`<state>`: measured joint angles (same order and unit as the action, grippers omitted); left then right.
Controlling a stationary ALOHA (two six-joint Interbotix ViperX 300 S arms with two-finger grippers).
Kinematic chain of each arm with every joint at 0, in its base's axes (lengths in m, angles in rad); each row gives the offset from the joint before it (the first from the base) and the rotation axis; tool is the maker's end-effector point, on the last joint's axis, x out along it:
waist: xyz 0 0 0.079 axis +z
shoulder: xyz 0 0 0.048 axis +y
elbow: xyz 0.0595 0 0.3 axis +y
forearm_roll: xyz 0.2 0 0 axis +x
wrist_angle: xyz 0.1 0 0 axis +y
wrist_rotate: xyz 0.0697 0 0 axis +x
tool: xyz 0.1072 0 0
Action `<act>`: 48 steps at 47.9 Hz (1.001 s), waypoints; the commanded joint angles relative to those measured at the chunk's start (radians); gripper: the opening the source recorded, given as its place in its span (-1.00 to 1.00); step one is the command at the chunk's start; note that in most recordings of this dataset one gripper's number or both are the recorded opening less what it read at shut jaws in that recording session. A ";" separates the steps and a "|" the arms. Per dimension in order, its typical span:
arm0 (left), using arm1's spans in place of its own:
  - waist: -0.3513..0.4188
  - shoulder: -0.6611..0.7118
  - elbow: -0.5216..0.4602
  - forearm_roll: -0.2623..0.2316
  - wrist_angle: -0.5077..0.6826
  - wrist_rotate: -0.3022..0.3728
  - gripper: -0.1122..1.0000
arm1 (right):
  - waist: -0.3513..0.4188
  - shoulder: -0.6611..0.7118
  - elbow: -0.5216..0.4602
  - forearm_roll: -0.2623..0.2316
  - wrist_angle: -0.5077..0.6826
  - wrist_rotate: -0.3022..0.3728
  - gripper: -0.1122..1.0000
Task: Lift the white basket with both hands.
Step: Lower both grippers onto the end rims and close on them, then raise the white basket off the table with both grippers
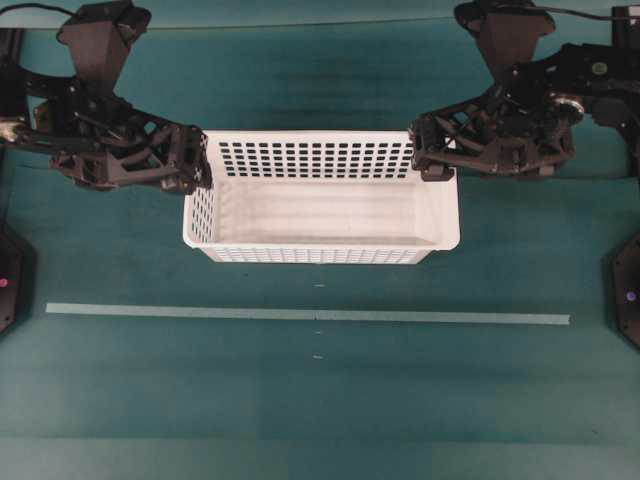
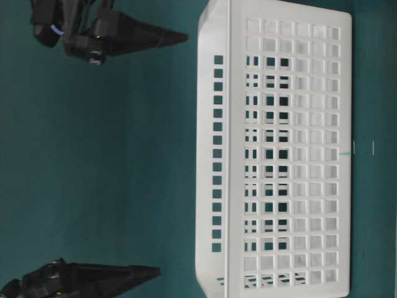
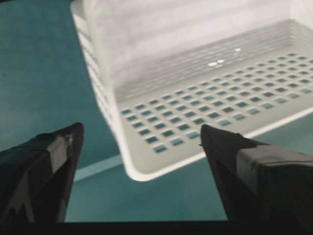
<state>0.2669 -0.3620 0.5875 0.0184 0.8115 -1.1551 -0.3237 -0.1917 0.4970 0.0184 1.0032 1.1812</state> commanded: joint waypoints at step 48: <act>0.000 0.206 0.112 0.005 -0.259 -0.086 0.93 | 0.049 0.167 0.101 -0.003 -0.238 0.081 0.95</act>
<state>0.2684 -0.1534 0.7056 0.0199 0.5614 -1.2395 -0.2807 -0.0291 0.6044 0.0169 0.7701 1.2609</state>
